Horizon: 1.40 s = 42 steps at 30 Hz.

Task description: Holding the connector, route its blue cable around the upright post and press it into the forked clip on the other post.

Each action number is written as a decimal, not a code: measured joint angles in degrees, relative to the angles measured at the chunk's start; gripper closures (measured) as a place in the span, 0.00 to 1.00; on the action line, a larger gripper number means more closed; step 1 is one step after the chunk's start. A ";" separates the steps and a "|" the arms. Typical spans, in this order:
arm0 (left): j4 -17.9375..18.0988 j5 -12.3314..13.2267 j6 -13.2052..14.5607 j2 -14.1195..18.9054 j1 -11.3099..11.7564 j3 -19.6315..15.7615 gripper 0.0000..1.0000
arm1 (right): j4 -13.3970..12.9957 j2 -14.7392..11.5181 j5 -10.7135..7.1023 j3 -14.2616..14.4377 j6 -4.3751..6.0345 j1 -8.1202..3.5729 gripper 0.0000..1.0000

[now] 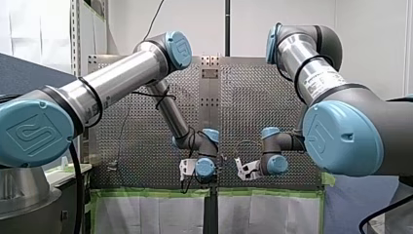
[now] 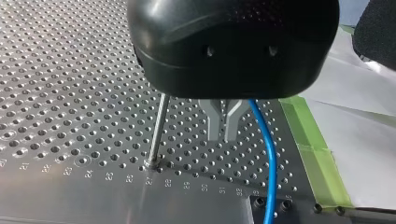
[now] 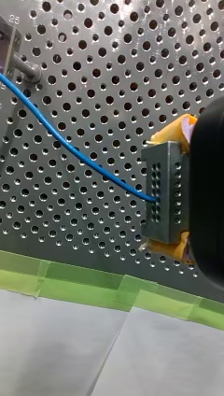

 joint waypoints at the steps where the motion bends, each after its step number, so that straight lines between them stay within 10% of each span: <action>1: 0.00 0.00 0.00 0.00 0.00 0.00 0.97 | 0.00 0.00 0.00 0.01 0.00 0.00 1.00; 42: 0.00 0.00 0.00 0.00 0.00 0.00 0.97 | 0.00 0.00 0.00 0.00 0.00 0.00 1.00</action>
